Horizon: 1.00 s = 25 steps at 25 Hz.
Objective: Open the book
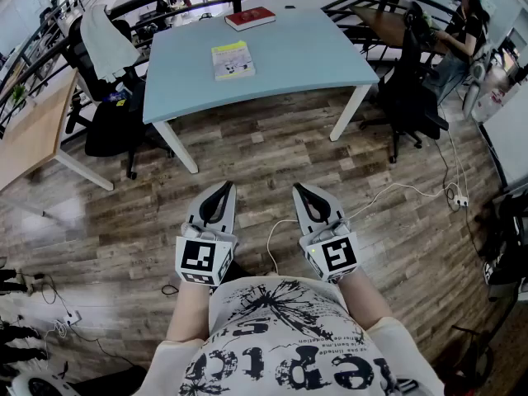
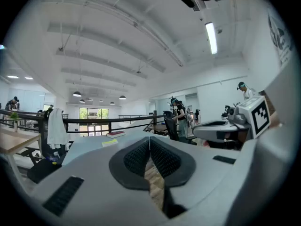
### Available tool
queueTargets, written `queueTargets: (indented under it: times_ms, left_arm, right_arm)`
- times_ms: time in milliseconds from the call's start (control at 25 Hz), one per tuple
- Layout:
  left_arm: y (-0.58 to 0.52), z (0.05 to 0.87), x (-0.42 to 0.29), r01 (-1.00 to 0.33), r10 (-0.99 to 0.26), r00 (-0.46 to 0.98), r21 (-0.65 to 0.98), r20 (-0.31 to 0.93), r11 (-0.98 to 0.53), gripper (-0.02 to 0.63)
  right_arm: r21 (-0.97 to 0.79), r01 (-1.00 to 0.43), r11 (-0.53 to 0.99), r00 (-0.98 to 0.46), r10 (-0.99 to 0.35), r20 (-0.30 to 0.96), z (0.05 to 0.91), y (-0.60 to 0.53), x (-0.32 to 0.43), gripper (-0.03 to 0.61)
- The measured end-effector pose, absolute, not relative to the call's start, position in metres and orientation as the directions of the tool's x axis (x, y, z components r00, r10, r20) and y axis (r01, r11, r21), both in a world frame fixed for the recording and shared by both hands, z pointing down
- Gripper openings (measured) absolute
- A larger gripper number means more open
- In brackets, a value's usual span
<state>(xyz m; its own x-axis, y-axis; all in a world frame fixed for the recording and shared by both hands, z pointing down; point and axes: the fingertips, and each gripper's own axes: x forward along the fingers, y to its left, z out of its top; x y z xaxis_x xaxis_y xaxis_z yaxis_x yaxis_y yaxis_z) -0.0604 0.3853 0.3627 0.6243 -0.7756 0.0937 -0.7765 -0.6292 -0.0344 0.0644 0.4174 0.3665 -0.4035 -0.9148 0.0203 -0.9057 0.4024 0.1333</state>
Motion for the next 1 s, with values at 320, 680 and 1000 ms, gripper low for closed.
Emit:
queueTargets:
  times_ms: [320,680,1000]
  left_arm:
    - [0.376,0.367,-0.051,-0.769,-0.77,0.63,-0.061,0.102,-0.637,0.02]
    - [0.369,0.376,-0.047,-0.774,-0.774,0.623,-0.048,0.112,-0.631,0.02]
    - [0.304,0.388,-0.057,-0.777,-0.775,0.616,-0.051,0.138,-0.627,0.02]
  right_arm:
    - [0.141,-0.908,0.394,-0.392,-0.919,0.042,0.374,0.403,0.07,0.009]
    - [0.106,-0.93,0.352,-0.353,-0.935,0.011,0.372,0.388,0.089,0.01]
    - [0.081,-0.951,0.298,-0.294,-0.954,0.056,0.391,0.323,0.096,0.011]
